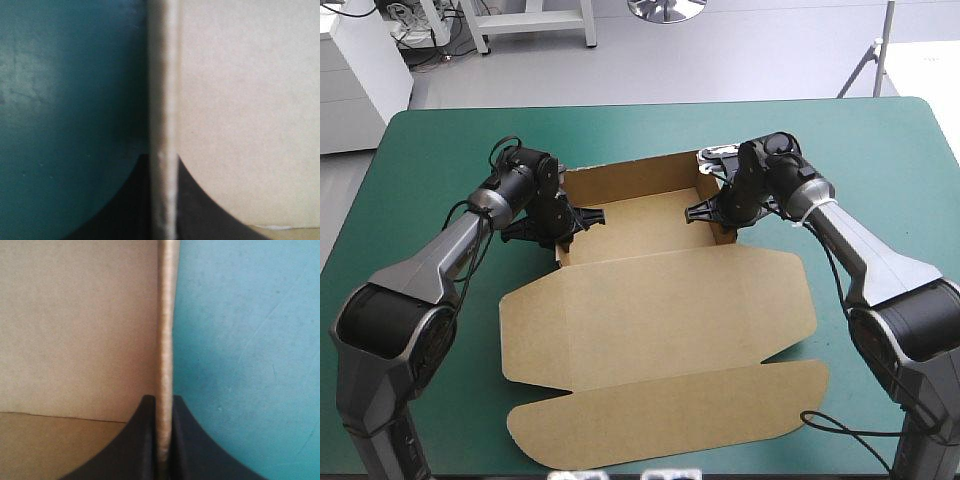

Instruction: Fold the box

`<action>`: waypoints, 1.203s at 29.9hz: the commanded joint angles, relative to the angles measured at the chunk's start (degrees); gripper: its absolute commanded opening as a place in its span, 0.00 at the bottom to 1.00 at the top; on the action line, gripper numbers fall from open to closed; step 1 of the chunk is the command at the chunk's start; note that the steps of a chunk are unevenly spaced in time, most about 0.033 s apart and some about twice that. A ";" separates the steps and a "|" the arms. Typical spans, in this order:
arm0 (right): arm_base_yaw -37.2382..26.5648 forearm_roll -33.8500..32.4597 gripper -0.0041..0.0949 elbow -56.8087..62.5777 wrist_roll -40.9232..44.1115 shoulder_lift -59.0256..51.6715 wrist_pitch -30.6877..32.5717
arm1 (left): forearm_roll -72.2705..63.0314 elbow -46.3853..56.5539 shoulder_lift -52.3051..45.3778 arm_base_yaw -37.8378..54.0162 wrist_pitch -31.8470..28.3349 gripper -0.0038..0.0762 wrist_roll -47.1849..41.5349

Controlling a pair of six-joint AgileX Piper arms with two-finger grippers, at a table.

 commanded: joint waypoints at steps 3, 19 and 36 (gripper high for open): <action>-0.72 -4.80 0.03 -1.18 0.67 -2.14 1.05 | -1.33 -0.80 -2.02 -0.18 5.60 0.04 0.00; -0.72 -0.23 0.61 -1.18 -2.20 -2.14 0.34 | 1.97 -0.80 -2.02 -0.18 6.68 0.22 5.22; -0.72 0.36 0.77 -8.95 -2.20 -2.14 -0.28 | 2.57 -13.24 -2.12 -0.18 6.68 0.57 5.11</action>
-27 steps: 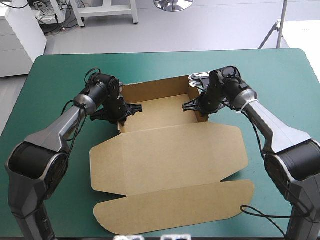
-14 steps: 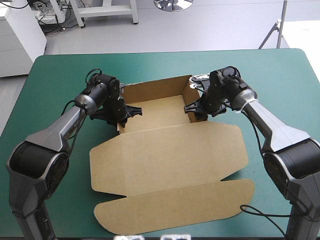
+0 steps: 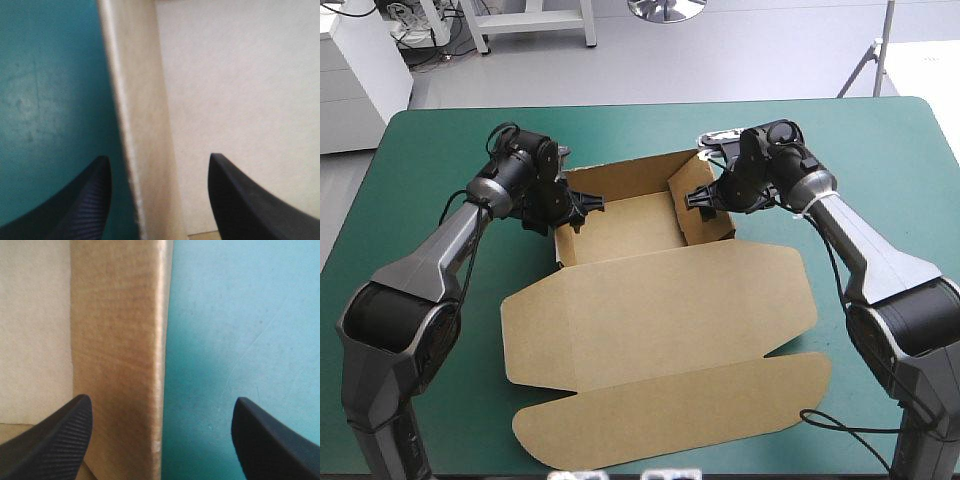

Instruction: Fold the box

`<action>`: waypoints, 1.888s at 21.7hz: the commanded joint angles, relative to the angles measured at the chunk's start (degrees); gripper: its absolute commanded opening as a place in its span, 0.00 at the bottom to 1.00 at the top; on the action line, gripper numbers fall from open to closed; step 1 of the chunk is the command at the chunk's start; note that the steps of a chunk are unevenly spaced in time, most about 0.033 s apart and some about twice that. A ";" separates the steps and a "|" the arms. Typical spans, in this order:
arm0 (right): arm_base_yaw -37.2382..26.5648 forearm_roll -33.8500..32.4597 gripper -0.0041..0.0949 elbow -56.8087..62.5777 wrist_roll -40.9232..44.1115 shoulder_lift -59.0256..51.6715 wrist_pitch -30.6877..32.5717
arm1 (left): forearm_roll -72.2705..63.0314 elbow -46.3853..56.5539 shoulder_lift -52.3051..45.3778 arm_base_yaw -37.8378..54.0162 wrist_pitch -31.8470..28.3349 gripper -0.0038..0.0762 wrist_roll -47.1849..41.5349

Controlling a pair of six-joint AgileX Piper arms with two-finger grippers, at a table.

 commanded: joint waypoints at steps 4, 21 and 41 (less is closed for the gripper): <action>-0.55 -0.44 0.77 -7.12 -0.49 -3.07 0.72 | -1.14 -9.27 -3.41 -0.18 3.64 0.57 -0.18; -0.55 -0.41 0.77 -15.25 -2.54 -6.80 9.02 | -4.35 -9.77 -27.09 -0.18 3.73 0.04 10.29; -0.55 -0.66 0.76 -15.25 -5.66 2.55 9.02 | -0.74 50.92 -82.78 -0.18 -19.49 0.04 11.66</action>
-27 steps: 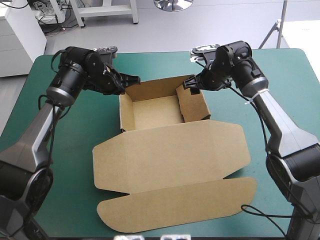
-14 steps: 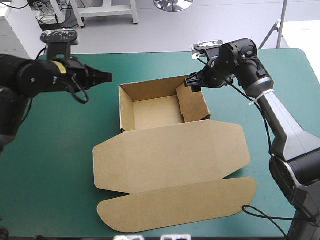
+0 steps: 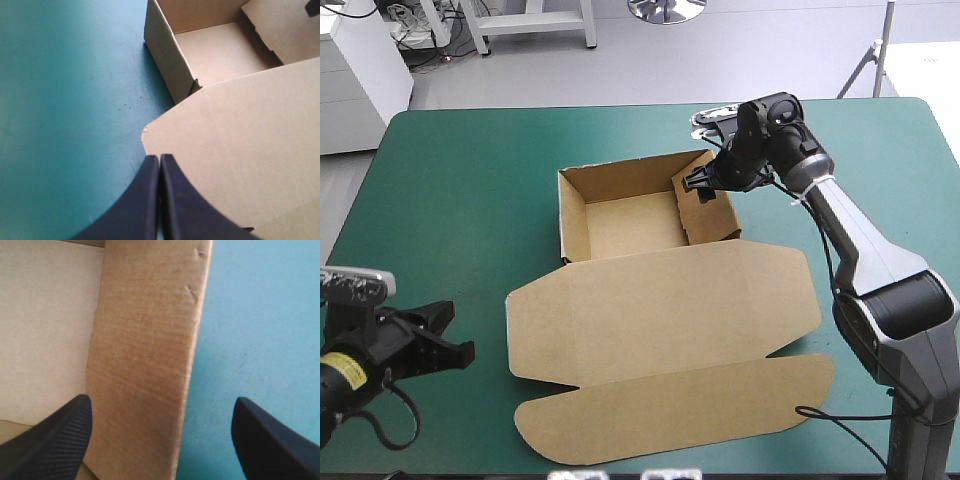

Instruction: Fold the box

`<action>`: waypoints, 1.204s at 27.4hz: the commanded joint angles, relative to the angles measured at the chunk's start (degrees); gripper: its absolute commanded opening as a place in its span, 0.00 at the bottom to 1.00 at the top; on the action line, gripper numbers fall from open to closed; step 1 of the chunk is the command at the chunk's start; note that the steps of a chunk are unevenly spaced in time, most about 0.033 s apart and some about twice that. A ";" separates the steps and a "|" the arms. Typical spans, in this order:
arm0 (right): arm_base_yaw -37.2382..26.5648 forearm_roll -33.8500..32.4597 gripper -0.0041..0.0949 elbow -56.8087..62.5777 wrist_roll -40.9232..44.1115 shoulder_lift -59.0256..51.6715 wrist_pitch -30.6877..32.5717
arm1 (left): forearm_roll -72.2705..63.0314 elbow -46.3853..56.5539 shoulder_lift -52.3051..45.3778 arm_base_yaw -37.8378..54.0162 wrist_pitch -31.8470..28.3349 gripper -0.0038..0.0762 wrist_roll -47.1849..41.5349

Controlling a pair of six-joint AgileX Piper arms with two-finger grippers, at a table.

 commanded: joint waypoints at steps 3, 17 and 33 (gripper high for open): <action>-0.30 0.14 0.76 -1.72 -1.17 0.15 0.70 | -1.13 8.62 -11.44 -0.18 -7.90 0.04 0.11; -0.30 3.67 0.27 -1.62 -4.94 3.28 0.70 | -0.73 21.84 -19.38 -0.18 -11.45 0.04 0.11; -18.56 -5.86 0.02 -12.18 -11.82 -7.25 0.70 | -0.51 21.84 -19.38 -0.18 -12.22 0.04 0.11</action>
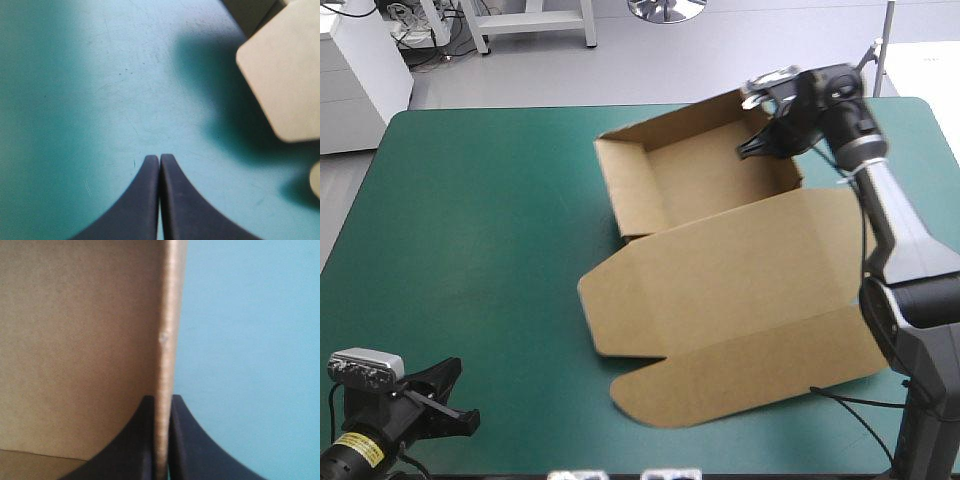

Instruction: Fold the box

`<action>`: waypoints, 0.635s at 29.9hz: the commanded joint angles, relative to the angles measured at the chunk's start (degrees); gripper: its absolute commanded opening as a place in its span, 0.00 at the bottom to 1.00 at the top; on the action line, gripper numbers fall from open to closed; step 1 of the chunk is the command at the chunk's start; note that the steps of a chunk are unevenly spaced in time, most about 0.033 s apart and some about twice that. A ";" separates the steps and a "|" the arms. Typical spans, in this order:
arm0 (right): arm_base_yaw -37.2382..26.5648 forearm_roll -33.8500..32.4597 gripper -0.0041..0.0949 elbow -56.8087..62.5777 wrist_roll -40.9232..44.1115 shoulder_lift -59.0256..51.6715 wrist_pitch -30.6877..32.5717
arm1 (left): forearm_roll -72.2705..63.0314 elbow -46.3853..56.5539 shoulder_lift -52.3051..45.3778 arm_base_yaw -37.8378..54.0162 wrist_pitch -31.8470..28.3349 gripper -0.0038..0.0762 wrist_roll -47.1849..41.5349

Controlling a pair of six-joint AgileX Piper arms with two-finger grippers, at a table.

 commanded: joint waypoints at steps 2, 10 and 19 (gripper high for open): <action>-12.14 -1.59 0.02 -4.32 -2.13 -6.39 0.53 | 0.06 -1.37 0.72 -0.18 -4.32 0.04 0.11; -29.74 6.42 0.02 -4.21 -2.06 -0.31 0.53 | 0.06 -1.37 0.72 -0.18 -4.32 0.04 0.11; -33.48 6.83 0.02 -4.21 -0.32 10.73 0.53 | 0.06 -1.37 0.72 -0.18 -4.32 0.04 0.11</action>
